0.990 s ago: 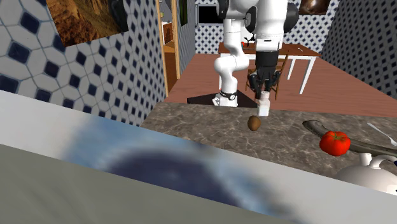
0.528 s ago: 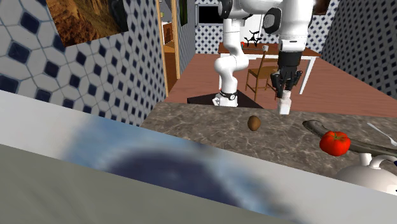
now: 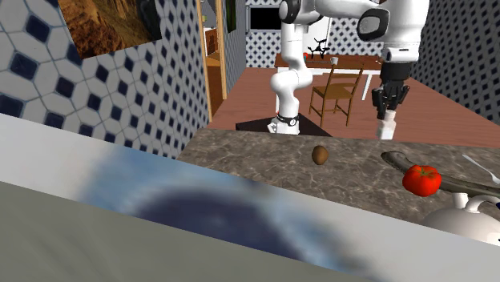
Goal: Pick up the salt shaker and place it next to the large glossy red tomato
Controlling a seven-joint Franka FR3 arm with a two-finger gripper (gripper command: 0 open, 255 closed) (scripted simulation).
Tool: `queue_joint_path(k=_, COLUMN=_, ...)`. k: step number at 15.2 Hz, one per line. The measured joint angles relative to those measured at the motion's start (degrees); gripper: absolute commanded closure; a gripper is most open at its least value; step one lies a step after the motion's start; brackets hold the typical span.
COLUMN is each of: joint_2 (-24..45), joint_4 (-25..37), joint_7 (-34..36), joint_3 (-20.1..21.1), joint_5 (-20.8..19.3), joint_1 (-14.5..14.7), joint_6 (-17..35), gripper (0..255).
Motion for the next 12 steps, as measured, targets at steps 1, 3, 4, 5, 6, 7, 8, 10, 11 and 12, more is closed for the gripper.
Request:
queue_joint_path(k=1, joint_2=0.39, joint_4=0.2, joint_7=0.91, joint_3=0.52, joint_5=-0.01, joint_1=0.38, joint_6=0.16, gripper=255)
queue_joint_path(k=3, joint_2=0.83, joint_4=-0.48, joint_7=1.43, joint_3=0.77, joint_5=-0.01, joint_1=0.56, joint_6=1.25, gripper=255)
queue_joint_path(k=4, joint_2=0.92, joint_4=-1.31, joint_7=1.58, joint_3=0.82, joint_5=-0.04, joint_1=0.6, joint_6=2.16, gripper=255)
queue_joint_path(k=5, joint_2=0.9, joint_4=-2.05, joint_7=1.56, joint_3=0.79, joint_5=-0.05, joint_1=0.57, joint_6=2.87, gripper=255)
queue_joint_path(k=6, joint_2=1.09, joint_4=-2.54, joint_7=1.62, joint_3=0.8, joint_5=-0.04, joint_1=0.58, joint_6=3.57, gripper=255)
queue_joint_path(k=7, joint_2=1.11, joint_4=-3.21, joint_7=1.68, joint_3=0.82, joint_5=-0.06, joint_1=0.6, joint_6=4.25, gripper=255)
queue_joint_path(k=8, joint_2=1.43, joint_4=-3.54, joint_7=1.62, joint_3=0.78, joint_5=-0.03, joint_1=0.58, joint_6=4.9, gripper=255)
queue_joint_path(k=10, joint_2=1.78, joint_4=-4.77, joint_7=1.74, joint_3=0.8, joint_5=-0.03, joint_1=0.6, joint_6=6.47, gripper=255)
queue_joint_path(k=11, joint_2=1.99, joint_4=-5.33, joint_7=1.76, joint_3=0.8, joint_5=-0.02, joint_1=0.6, joint_6=7.24, gripper=255)
queue_joint_path(k=12, joint_2=2.19, joint_4=-6.04, joint_7=1.74, joint_3=0.77, joint_5=-0.02, joint_1=0.58, joint_6=8.14, gripper=255)
